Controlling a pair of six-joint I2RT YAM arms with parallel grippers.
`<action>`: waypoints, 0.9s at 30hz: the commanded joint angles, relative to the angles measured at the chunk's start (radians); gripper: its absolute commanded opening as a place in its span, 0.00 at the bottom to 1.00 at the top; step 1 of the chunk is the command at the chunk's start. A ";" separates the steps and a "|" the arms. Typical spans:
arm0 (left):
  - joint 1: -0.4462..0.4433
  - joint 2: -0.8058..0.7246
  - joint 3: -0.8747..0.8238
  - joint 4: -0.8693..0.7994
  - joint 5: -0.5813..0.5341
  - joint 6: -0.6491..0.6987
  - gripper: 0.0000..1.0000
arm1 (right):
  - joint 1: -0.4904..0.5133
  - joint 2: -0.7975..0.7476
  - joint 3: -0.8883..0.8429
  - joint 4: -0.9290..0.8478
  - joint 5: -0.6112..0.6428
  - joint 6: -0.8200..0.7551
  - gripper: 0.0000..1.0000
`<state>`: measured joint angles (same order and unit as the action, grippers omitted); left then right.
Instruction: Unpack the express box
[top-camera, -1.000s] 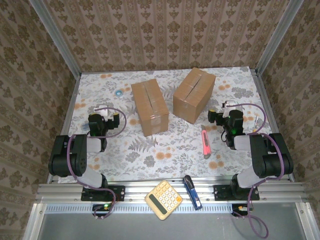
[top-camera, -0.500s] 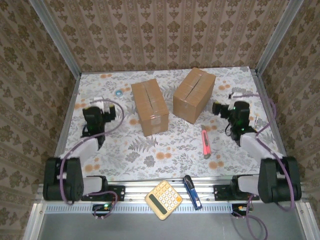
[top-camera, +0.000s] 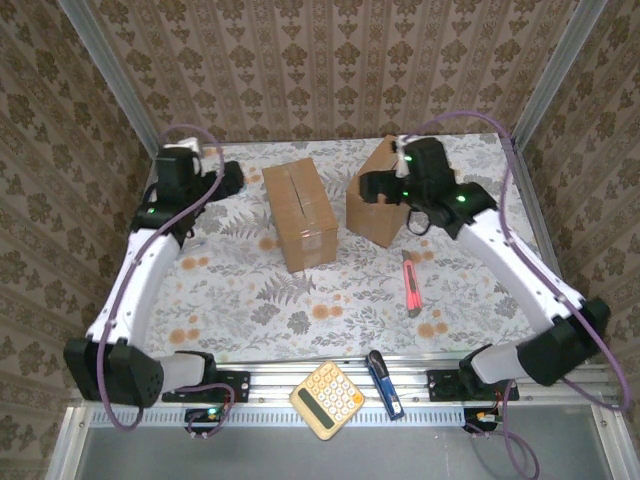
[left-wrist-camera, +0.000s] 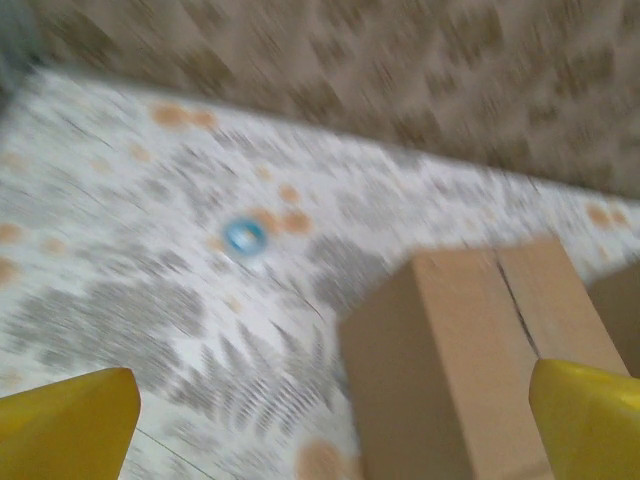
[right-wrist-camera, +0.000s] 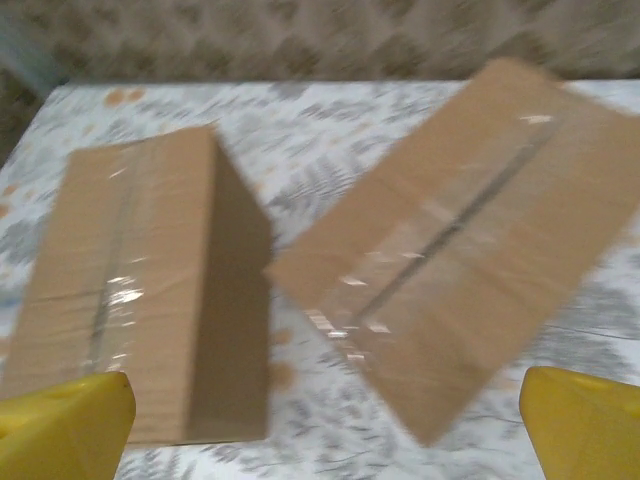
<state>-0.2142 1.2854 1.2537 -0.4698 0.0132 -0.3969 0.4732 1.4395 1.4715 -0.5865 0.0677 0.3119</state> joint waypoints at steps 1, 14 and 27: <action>-0.057 0.099 0.075 -0.133 0.160 -0.053 0.99 | 0.053 0.158 0.143 -0.124 -0.108 0.053 1.00; -0.091 0.345 0.198 -0.054 0.313 -0.105 0.94 | 0.071 0.689 0.729 -0.253 -0.144 0.025 0.89; -0.128 0.233 -0.049 0.065 0.440 -0.193 0.85 | 0.056 0.885 0.911 -0.281 -0.223 0.070 0.75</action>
<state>-0.3283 1.5806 1.2404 -0.4522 0.3992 -0.5522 0.5373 2.3005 2.3444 -0.8429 -0.0959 0.3611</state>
